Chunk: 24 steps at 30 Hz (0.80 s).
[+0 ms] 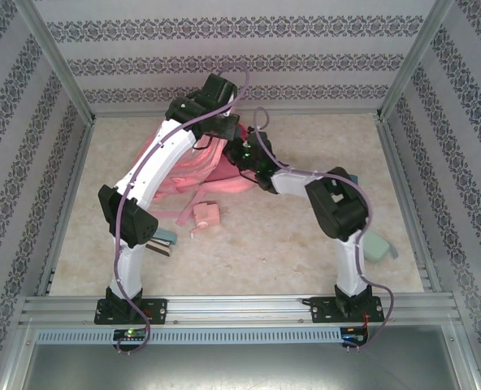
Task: Pack the student bag
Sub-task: Place the book in the student bag.
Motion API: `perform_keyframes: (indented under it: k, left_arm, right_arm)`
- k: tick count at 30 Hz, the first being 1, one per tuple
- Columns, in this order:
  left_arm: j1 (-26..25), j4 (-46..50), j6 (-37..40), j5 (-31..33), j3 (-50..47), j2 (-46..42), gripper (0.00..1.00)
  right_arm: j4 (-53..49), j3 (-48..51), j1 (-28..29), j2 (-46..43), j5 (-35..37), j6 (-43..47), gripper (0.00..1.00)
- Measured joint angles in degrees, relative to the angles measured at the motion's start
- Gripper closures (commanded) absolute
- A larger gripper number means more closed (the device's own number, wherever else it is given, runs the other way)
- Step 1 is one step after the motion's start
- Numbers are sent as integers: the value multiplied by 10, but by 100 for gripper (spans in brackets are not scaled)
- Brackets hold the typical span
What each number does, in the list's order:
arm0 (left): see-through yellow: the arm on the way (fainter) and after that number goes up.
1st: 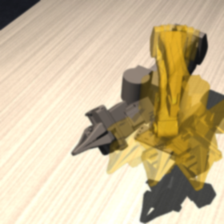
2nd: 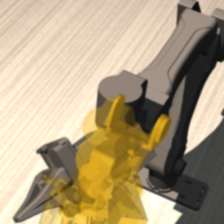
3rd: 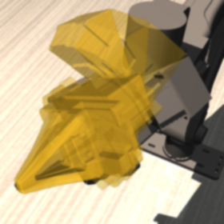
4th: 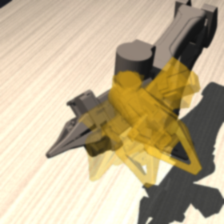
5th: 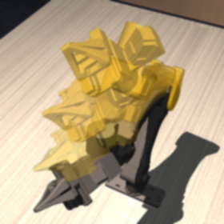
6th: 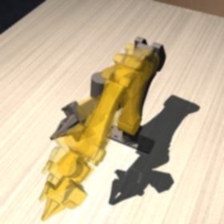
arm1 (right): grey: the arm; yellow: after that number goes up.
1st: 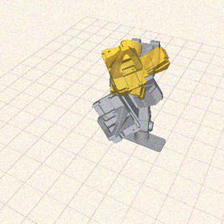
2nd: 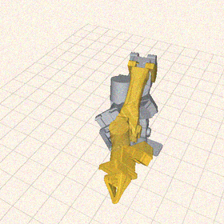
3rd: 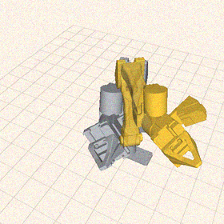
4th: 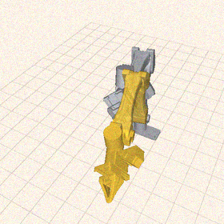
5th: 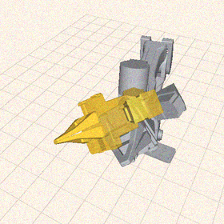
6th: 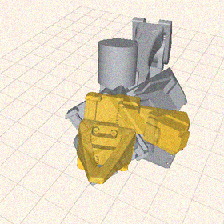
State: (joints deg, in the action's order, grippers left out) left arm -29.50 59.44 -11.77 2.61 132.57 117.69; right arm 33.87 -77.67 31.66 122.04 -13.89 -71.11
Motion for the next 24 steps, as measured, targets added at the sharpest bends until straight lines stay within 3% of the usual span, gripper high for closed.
perform_keyframes:
  k: [4, 6, 8, 13, 17, 24]
  left_arm:
    - [3, 0, -7, -12, 1, 0, 100]
    - [3, 0, -9, -16, 1, 0, 100]
    - [5, 0, -10, -16, 2, 0, 100]
    - [12, 0, -12, -22, 10, -1, 100]
    - [14, 0, -12, -23, 10, -1, 100]
    - [19, 0, -12, -35, 10, -1, 100]
  right_arm:
    - [-32, -104, 17, 82, 16, -10, 96]
    - [-56, -172, 24, 127, 16, -12, 83]
    - [-72, -225, 29, 159, 12, -19, 62]
    - [-129, -272, 30, 175, -2, -8, 38]
    - [-172, -258, 30, 155, -3, 16, 30]
    - [-221, -152, 25, 52, -9, 41, 25]
